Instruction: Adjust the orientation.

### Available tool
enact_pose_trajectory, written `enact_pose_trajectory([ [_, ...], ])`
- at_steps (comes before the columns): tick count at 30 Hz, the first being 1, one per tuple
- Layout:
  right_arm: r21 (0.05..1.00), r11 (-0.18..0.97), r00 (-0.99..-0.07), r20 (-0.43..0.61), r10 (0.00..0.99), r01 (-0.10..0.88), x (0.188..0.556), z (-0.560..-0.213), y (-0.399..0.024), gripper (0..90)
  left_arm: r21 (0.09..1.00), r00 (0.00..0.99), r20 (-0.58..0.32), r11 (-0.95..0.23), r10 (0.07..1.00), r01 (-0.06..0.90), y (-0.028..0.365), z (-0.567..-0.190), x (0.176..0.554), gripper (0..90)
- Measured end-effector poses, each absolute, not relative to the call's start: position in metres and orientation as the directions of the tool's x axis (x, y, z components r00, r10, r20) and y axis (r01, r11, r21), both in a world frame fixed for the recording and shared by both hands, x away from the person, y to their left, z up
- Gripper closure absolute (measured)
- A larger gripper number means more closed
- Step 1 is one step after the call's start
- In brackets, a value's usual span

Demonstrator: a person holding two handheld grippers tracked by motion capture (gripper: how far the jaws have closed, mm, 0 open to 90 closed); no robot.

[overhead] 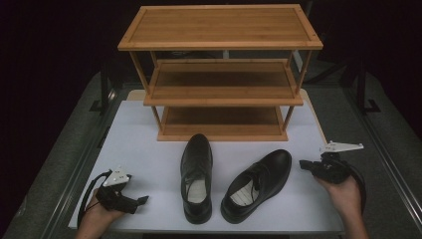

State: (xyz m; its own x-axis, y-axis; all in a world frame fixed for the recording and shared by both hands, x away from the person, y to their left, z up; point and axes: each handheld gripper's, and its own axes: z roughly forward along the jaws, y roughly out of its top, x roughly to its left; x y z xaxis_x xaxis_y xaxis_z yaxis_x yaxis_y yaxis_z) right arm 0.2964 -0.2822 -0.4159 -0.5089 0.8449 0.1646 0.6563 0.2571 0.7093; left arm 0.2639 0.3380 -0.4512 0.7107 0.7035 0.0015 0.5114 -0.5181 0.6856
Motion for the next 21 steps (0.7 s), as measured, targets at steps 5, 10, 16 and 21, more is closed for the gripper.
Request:
enact_pose_trajectory([
  [5,0.711,0.270,-0.523,0.161,0.837,0.650,0.275,-0.416,-0.279,89.8,0.686,0.711,0.002,-0.518,0.704,0.511,0.338,-0.451,0.264,0.0],
  [10,0.717,0.278,-0.541,0.162,0.825,0.639,0.255,-0.418,-0.273,89.9,0.686,0.711,0.002,-0.518,0.704,0.511,0.338,-0.451,0.264,0.0],
  [16,0.721,0.293,-0.573,0.173,0.801,0.628,0.240,-0.422,-0.262,89.8,0.686,0.710,0.002,-0.518,0.704,0.511,0.338,-0.451,0.264,0.0],
  [21,0.716,0.302,-0.597,0.198,0.777,0.630,0.233,-0.427,-0.252,89.9,0.686,0.711,0.002,-0.518,0.704,0.511,0.338,-0.451,0.264,0.0],
])
